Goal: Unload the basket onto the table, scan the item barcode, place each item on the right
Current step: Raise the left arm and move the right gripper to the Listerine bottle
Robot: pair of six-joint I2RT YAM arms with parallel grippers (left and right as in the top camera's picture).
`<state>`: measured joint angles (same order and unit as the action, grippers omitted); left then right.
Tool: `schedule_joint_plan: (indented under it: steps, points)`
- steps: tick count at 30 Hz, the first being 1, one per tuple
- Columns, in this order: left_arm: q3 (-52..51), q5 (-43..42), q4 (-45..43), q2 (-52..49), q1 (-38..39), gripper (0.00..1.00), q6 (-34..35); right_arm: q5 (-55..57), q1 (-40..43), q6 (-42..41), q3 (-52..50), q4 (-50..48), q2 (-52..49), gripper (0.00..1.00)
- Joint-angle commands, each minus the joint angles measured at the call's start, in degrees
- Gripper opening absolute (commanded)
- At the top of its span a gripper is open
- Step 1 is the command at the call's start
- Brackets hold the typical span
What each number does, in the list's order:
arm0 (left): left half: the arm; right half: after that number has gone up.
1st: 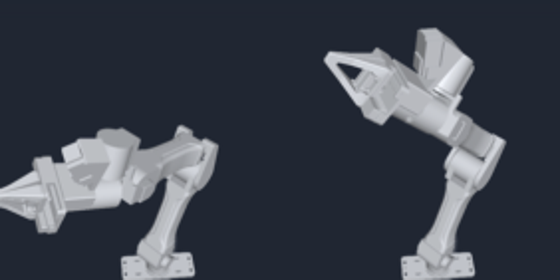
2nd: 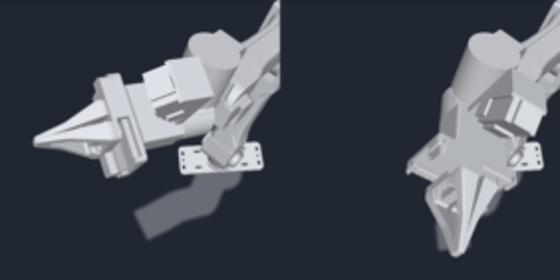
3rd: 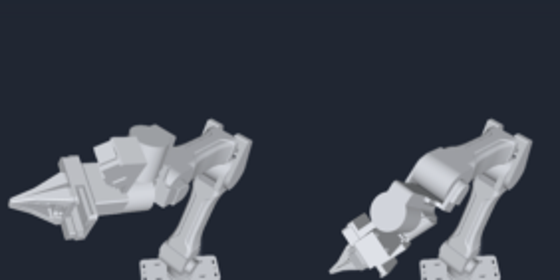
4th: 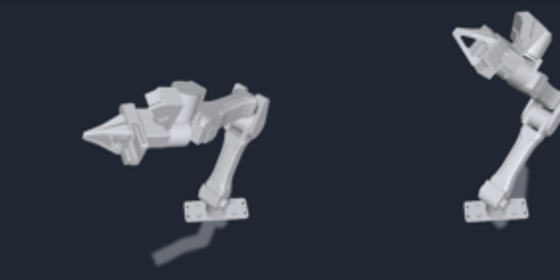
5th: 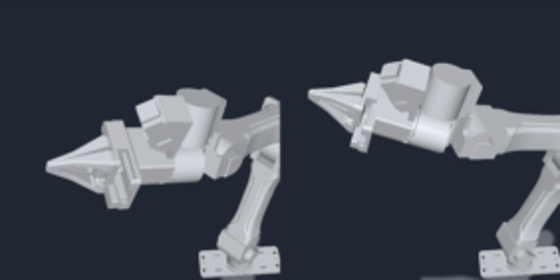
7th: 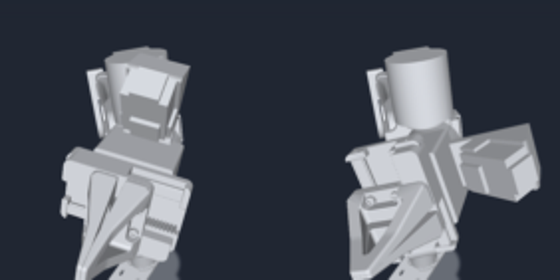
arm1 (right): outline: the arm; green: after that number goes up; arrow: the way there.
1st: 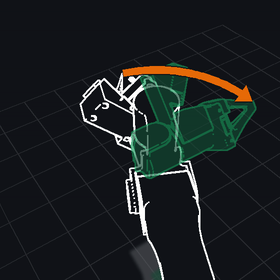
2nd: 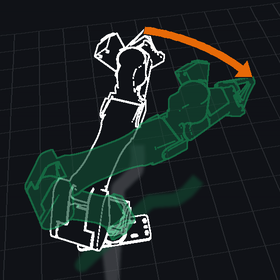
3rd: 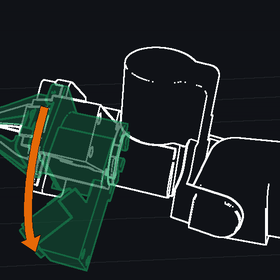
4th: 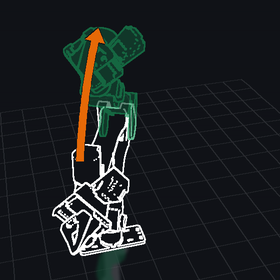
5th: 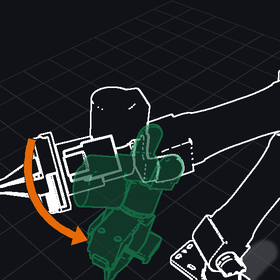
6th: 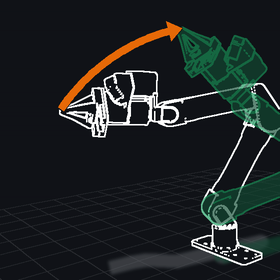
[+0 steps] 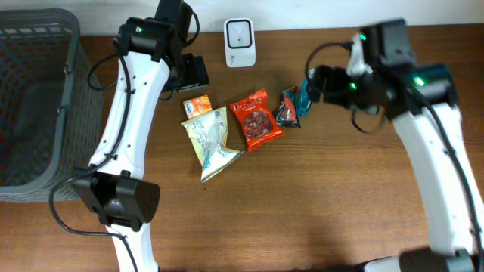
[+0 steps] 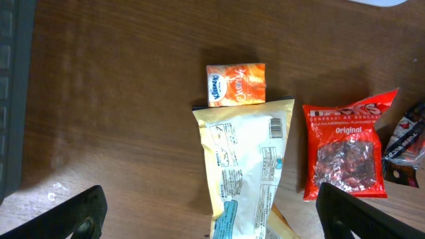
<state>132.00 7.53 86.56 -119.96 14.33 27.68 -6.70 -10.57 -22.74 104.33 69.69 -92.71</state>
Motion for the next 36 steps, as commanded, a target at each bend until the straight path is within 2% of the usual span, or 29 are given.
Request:
schedule_joint_plan:
  steps: [1,6,12,18,19,29,32,34,36]
  points:
    - [0.90,0.24,0.11,1.14,-0.13,0.99,0.07,6.49,-1.49,-1.75,3.04,-3.74,-4.90,0.99]
    - [0.87,0.24,0.11,1.14,-0.13,0.99,0.07,6.95,-1.44,-1.77,2.69,-12.98,-10.69,0.99]
    - [0.90,0.24,0.09,1.14,-0.13,0.99,0.07,7.80,-1.42,-1.75,2.69,-14.47,-18.18,1.00]
    - [0.90,0.24,0.09,1.14,-0.13,0.99,0.07,11.98,-1.38,-1.73,2.69,-17.03,-20.57,0.83]
    - [0.90,0.24,0.11,1.14,-0.13,0.99,0.07,11.93,-1.38,-1.75,2.69,-17.57,-20.87,0.77]
    - [0.90,0.24,0.11,1.14,-0.13,0.99,0.07,13.07,-1.40,-1.75,2.58,-19.19,-23.96,0.64]
    - [0.87,0.24,0.09,1.14,-0.13,0.99,0.07,13.44,-1.42,-1.73,2.58,-19.19,-24.04,0.52]
    - [0.90,0.24,0.09,1.14,-0.13,0.99,0.07,13.42,-1.42,-0.96,2.60,-19.28,-24.04,0.47]
    - [0.90,0.24,0.09,1.14,-0.13,0.99,0.07,13.42,-1.42,3.69,2.60,-19.58,-24.04,0.46]
